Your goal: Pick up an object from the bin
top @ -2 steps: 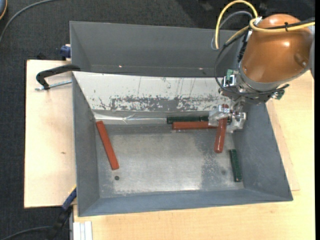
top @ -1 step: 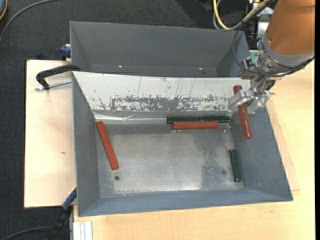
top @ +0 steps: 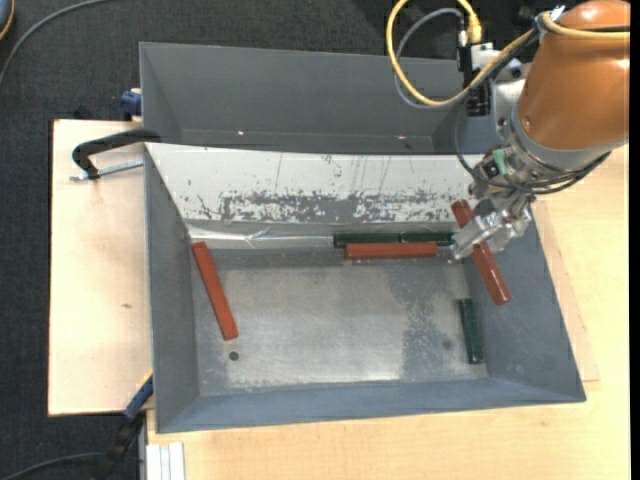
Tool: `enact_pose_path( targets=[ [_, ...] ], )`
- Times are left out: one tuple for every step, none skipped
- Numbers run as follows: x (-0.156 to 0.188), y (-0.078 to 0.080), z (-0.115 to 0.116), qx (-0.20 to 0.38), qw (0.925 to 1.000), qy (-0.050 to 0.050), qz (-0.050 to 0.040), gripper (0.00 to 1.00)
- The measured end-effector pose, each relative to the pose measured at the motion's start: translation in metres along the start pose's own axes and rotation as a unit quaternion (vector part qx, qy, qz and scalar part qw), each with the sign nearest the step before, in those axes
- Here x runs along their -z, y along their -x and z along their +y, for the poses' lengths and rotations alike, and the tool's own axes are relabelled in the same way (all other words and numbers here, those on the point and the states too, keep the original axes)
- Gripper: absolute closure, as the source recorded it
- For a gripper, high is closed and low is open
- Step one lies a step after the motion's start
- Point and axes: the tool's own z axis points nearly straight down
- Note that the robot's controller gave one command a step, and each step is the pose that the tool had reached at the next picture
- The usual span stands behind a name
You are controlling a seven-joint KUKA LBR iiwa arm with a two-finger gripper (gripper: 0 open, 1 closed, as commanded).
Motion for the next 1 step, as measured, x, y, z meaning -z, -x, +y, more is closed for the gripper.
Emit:
enact_pose_path(
  targets=[
    [0.0981, -0.0028, -0.0084, -0.001, 1.0000, -0.009, 0.0028, 1.00]
  ],
)
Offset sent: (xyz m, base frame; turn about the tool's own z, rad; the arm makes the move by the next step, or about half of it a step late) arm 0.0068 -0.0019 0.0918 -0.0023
